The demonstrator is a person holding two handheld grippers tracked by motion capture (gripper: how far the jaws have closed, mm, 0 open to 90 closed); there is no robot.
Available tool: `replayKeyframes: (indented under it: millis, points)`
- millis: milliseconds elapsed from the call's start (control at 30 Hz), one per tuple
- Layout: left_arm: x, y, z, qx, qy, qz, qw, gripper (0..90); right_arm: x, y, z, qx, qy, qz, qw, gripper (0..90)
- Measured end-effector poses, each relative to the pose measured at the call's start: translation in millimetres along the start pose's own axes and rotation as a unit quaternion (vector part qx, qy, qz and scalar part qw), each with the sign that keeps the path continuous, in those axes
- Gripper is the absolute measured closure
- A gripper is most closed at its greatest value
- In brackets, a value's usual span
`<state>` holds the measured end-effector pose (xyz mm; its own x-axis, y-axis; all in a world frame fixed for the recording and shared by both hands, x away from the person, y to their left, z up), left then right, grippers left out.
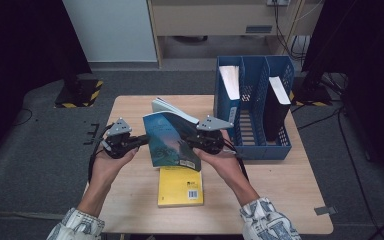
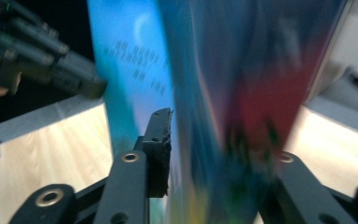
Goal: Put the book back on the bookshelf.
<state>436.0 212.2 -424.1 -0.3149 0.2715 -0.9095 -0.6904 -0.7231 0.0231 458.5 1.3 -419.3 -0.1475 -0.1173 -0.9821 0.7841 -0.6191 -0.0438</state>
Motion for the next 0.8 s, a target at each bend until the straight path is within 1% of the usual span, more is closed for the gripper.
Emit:
replayKeyframes:
  millis: [100, 200, 367, 400, 433, 533, 600, 700, 733, 800]
  points:
    - [-0.1, 1.0, 0.7, 0.000, -0.003, -0.005, 1.0000, 86.9, -10.1, -1.5, -2.0, -0.007, 0.003, 0.007, 0.9999, 61.1]
    - [0.1, -0.3, 1.5, 0.005, -0.006, -0.004, 1.0000, 86.8, -14.9, -3.0, -3.2, -0.017, 0.003, 0.007, 0.9998, 60.9]
    - [-0.7, -0.6, 1.5, 0.008, -0.012, -0.008, 0.9999, 86.6, -21.4, -5.8, -6.0, -0.030, 0.002, 0.010, 0.9995, 59.8]
    - [-0.8, -0.6, 1.5, 0.007, -0.013, -0.009, 0.9998, 86.6, -23.0, -6.9, -6.9, -0.040, 0.002, 0.011, 0.9992, 58.5]
    - [-1.0, -0.5, 1.6, 0.009, -0.014, -0.009, 0.9998, 86.6, -23.7, -7.2, -7.6, -0.044, 0.001, 0.010, 0.9990, 58.6]
    - [-0.8, -1.0, 1.6, 0.008, -0.015, -0.011, 0.9998, 86.4, -25.8, -7.5, -10.5, -0.047, 0.001, 0.005, 0.9989, 62.5]
    - [-0.4, -1.4, 1.5, 0.009, -0.013, -0.009, 0.9998, 86.2, -25.8, -6.4, -11.2, -0.043, 0.002, 0.003, 0.9991, 65.3]
    - [0.3, -2.1, 1.1, 0.008, -0.009, -0.009, 0.9999, 85.3, -25.9, -5.6, -10.7, -0.043, 0.001, 0.002, 0.9991, 69.8]
    - [0.9, -2.6, 0.6, 0.004, -0.006, -0.008, 0.9999, 83.9, -26.0, -6.2, -10.5, -0.045, 0.001, 0.004, 0.9990, 70.5]
    - [4.5, -3.3, -1.3, -0.005, -0.002, -0.002, 1.0000, 76.7, -26.4, -7.2, -10.0, -0.048, 0.000, 0.004, 0.9988, 71.9]
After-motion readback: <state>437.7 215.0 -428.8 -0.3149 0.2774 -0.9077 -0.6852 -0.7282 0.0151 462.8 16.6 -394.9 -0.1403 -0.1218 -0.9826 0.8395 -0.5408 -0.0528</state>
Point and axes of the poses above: each handheld gripper's, and its own axes: z roughly backward along the jaws, x roughly out of its underside, y roughly to its right, the point moved 6 cm from there along -z, roughly forward along the jaws, and after that the axes turned 8 degrees about y, right-handed, at the moved point
